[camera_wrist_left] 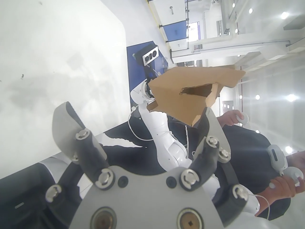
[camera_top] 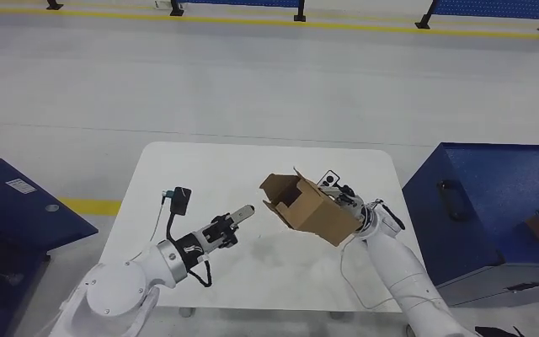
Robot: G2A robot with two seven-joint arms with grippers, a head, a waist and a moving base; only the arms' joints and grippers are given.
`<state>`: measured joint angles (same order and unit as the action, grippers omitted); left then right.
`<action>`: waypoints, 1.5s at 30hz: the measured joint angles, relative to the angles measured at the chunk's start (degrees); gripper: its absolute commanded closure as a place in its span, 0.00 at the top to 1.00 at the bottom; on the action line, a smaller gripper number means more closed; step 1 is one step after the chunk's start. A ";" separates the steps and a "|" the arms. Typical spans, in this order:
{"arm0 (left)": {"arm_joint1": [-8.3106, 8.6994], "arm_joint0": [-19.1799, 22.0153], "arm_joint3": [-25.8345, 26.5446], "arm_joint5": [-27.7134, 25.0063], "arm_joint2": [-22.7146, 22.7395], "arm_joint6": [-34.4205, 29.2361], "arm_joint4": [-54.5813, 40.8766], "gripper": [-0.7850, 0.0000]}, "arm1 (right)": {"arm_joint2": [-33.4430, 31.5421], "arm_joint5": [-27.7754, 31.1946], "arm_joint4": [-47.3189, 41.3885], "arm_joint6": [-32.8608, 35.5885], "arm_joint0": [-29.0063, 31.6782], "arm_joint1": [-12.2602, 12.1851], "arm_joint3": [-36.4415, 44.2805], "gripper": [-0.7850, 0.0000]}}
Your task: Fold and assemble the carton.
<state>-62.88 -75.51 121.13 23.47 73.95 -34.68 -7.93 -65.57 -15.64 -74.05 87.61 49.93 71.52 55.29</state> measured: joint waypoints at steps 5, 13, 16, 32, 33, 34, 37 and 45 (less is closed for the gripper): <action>0.10 0.78 -0.15 0.26 -1.45 -2.26 1.28 1.00 | 0.48 0.84 1.13 -0.24 -0.11 0.24 0.04 0.00; -0.15 2.90 -0.83 0.32 -4.33 -2.43 2.22 1.00 | 1.30 3.00 4.61 0.34 0.22 0.41 1.15 0.00; -0.14 3.10 -0.91 1.01 -4.34 -2.59 2.18 1.00 | 1.17 4.09 5.98 0.37 0.28 0.34 1.42 0.00; -0.31 6.32 -4.16 7.30 -7.17 -4.03 2.99 1.00 | -1.21 13.19 16.53 -0.60 0.31 -0.83 3.83 0.00; -0.34 6.46 -4.30 7.39 -7.13 -3.97 2.52 1.00 | -1.48 14.33 17.49 -0.95 0.35 -0.94 4.06 0.00; -0.37 6.52 -4.35 7.35 -7.02 -3.86 2.13 1.00 | -1.73 15.19 18.02 -1.34 0.38 -1.01 4.19 0.00; -0.38 6.37 -4.25 7.21 -6.46 -3.41 1.21 1.00 | -2.57 18.09 19.83 -3.00 0.35 -1.21 4.38 0.00; -0.47 3.17 -1.46 2.81 -2.96 0.18 -4.42 1.00 | -3.57 25.73 24.84 -7.03 0.62 -1.49 4.60 0.00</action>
<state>-63.36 -72.34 119.67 26.28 70.99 -34.50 -12.35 -69.14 10.08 -49.21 80.58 50.54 70.03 59.89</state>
